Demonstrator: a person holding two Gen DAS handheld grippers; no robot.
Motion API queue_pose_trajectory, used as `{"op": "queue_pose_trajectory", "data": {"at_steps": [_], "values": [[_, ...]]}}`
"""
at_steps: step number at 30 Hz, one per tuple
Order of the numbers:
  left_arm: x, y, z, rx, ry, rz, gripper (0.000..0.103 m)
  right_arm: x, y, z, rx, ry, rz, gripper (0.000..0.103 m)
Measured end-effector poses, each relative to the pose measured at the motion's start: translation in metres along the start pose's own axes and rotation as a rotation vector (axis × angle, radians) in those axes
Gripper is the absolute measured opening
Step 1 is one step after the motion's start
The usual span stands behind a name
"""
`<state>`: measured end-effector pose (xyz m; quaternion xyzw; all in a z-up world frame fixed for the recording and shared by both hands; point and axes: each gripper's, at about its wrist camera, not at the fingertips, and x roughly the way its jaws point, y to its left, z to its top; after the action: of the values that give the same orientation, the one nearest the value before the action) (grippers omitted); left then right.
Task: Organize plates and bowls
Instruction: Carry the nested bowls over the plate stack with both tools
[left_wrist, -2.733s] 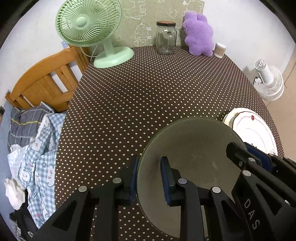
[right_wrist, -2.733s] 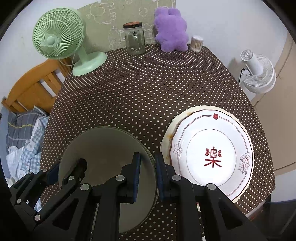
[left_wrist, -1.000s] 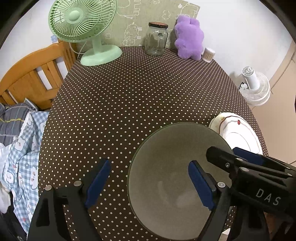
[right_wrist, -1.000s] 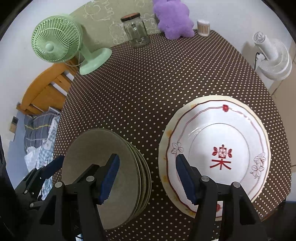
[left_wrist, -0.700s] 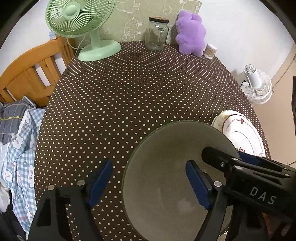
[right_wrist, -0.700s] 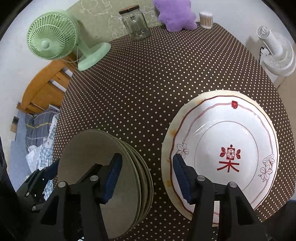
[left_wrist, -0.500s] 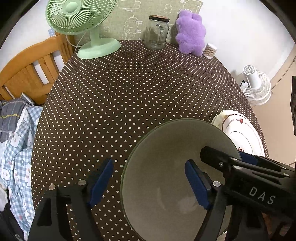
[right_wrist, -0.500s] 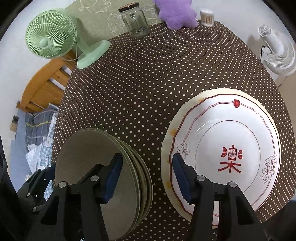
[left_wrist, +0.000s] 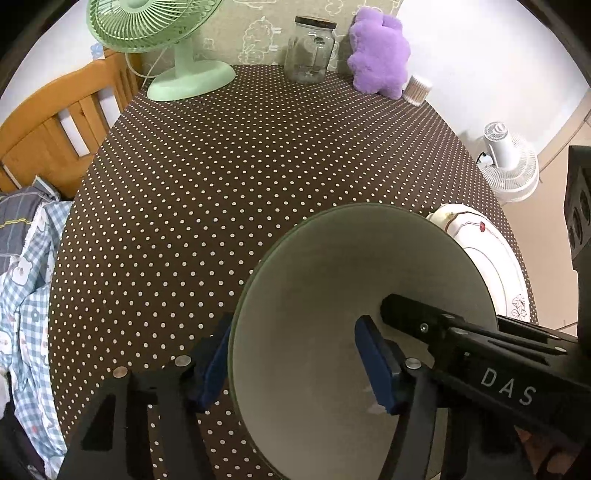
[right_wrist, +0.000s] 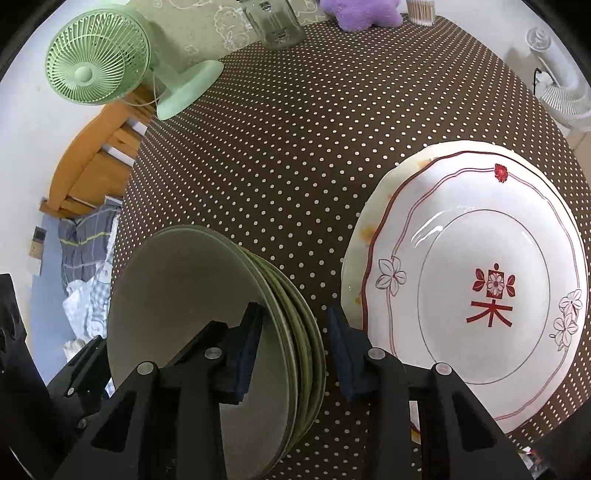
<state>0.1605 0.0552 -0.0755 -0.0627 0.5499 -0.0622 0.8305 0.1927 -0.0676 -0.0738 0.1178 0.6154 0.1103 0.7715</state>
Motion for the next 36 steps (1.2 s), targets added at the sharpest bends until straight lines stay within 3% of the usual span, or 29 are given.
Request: {"op": "queue_pose_trajectory", "data": {"at_steps": [4,20,36], "values": [[-0.001,-0.003,-0.001,0.015,-0.011,-0.010,0.056,0.000,0.000,-0.001,-0.001,-0.011,-0.002,0.039],[-0.013,0.004,-0.006,-0.001,-0.010,-0.035,0.053,-0.007,0.014,-0.006,-0.014,-0.020,-0.040,0.036],[-0.066,-0.014,-0.001,0.065,-0.083,-0.068,0.053,-0.066,0.015,-0.017,0.007,-0.120,-0.066,0.036]]}}
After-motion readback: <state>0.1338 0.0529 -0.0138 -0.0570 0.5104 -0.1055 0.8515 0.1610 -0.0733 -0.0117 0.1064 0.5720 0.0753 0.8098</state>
